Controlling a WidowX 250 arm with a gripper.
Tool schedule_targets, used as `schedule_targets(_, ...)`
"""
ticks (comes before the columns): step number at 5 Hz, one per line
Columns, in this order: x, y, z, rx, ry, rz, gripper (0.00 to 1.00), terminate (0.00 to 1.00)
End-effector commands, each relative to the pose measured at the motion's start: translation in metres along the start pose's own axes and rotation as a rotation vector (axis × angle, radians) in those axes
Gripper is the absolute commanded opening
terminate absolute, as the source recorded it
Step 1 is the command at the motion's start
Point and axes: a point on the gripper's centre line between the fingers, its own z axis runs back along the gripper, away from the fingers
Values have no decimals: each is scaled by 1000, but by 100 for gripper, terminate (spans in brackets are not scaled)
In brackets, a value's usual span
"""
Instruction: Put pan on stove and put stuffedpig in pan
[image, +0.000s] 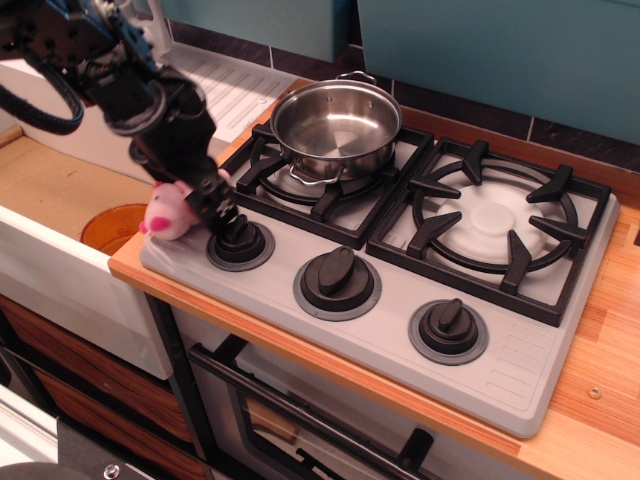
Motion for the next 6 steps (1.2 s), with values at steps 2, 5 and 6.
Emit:
schedule_targets(2,6,3,-9,26,4,26,0,0)
schedule_targets(5,38,8,58,100,154,11,0,0)
schedule_targets(6,68,5,81,105,216,19,0,0)
